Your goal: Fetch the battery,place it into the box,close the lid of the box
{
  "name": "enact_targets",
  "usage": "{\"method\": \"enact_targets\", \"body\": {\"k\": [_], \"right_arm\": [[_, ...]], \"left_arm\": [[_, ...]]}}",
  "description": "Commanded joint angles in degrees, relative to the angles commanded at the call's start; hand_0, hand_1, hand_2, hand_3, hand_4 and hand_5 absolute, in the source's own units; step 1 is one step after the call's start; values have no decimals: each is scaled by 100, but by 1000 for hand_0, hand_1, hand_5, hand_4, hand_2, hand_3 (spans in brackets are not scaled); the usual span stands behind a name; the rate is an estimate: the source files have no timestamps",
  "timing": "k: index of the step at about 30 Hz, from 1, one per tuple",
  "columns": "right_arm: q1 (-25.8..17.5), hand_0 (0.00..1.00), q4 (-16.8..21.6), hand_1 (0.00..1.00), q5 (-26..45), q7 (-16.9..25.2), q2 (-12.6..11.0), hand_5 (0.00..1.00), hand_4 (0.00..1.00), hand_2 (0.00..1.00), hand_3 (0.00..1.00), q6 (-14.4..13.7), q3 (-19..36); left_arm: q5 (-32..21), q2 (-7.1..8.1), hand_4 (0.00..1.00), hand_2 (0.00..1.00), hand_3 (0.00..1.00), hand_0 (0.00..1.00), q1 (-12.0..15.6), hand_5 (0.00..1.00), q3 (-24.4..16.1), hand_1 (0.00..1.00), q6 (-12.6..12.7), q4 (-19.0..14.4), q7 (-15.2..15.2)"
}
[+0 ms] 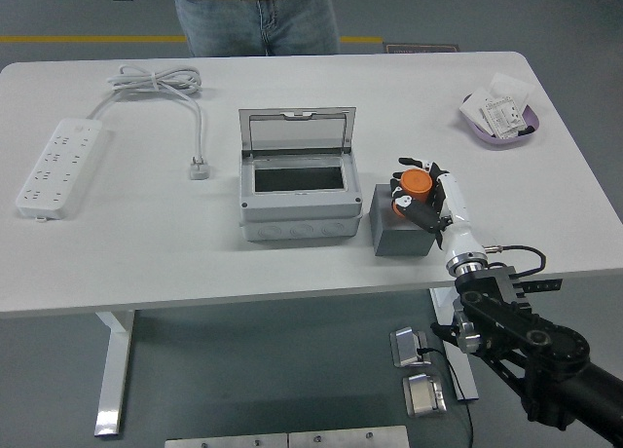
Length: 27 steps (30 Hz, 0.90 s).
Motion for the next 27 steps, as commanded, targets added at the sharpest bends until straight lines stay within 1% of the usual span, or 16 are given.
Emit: {"method": "enact_targets", "body": {"k": [3, 4, 9, 10, 15, 16, 21, 22, 24, 27], "right_arm": [[5, 380, 24, 474, -49, -50, -6, 68, 451, 500, 619, -3, 25], [6, 323, 33, 401, -73, -75, -8, 2, 436, 432, 563, 0, 38], [20, 323, 92, 401, -105, -186, -20, 2, 436, 432, 563, 67, 118], [23, 275, 109, 285, -99, -196, -23, 2, 394, 385, 478, 79, 139], [73, 275, 192, 285, -51, -187, -42, 2, 394, 385, 478, 95, 266], [88, 275, 200, 255, -37, -177, -47, 2, 245, 369, 414, 90, 280], [160, 275, 214, 255, 15, -120, -69, 2, 245, 369, 414, 38, 334], [175, 258, 213, 226, 19, -112, -71, 2, 208, 373, 410, 26, 345], [203, 258, 220, 226, 12, -113, -79, 2, 208, 373, 410, 2, 358], [248, 258, 313, 226, -171, -245, -110, 2, 208, 373, 410, -90, 381]], "left_arm": [[21, -2, 705, 623, 642, 599, 3, 183, -29, 687, -1, -1, -1], [31, -2, 708, 623, 643, 599, 3, 177, -40, 687, -1, -2, -1], [48, -3, 708, 623, 643, 599, 1, 177, -65, 687, -1, -4, -5], [47, -1, 711, 623, 644, 599, 1, 171, -64, 688, -1, -4, -6], [4, 13, 711, 623, 644, 599, -3, 171, -32, 688, 0, -5, -10], [-2, 16, 714, 622, 644, 599, -4, 165, -27, 688, -1, -6, -10], [-26, 28, 714, 622, 644, 599, -10, 165, 2, 688, 0, -10, -10], [-36, 29, 715, 622, 644, 600, -11, 165, 14, 688, 1, -10, -10], [-46, 33, 715, 622, 644, 600, -12, 165, 27, 688, 2, -11, -10], [-73, 40, 715, 622, 644, 600, -19, 165, 58, 688, 7, -10, -11]]}}
